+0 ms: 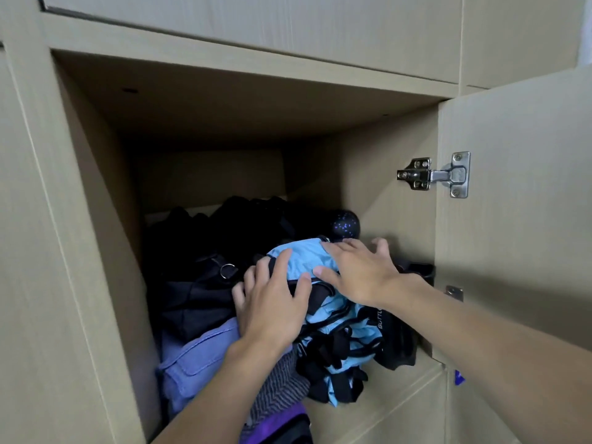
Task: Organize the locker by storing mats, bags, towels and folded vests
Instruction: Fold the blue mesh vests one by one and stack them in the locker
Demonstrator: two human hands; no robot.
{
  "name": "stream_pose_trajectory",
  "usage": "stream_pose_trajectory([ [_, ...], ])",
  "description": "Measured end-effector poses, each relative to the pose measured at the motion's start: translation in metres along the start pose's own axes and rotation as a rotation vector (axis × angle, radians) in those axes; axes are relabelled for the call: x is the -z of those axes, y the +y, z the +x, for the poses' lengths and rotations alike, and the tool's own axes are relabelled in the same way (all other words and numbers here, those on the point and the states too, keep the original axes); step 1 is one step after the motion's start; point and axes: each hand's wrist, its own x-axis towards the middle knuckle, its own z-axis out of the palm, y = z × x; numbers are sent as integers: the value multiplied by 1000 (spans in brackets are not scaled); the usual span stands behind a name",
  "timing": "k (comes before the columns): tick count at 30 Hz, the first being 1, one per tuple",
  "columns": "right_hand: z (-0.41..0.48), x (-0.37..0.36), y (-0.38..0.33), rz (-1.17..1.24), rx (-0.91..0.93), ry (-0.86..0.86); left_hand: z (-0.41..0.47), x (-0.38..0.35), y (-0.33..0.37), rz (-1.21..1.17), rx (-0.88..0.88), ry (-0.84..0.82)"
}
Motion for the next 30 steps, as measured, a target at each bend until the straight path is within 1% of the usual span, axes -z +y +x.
stream_pose_trajectory([
  [2,3,-3,1,-45,-9,-22,5,1,-1,38,31,-81],
  [5,3,-4,-1,-70,-25,3,9,6,3,82,58,-179],
  [10,-7,1,-9,63,-48,105,12,23,8,63,49,-160],
  [19,-52,17,-9,143,-73,151,-2,54,21,-49,-16,-97],
  [23,-93,19,-16,212,-88,232,-40,69,28,-75,-138,13],
  [25,-125,6,-20,259,-110,233,-72,66,27,-104,-202,31],
  [27,-163,-16,-23,297,-137,194,-110,58,25,-201,-264,-3],
  [28,-183,-29,-23,307,-160,167,-129,52,24,-278,-291,-45],
  [30,-224,-57,-24,323,-219,78,-168,35,21,-377,-289,-188],
])
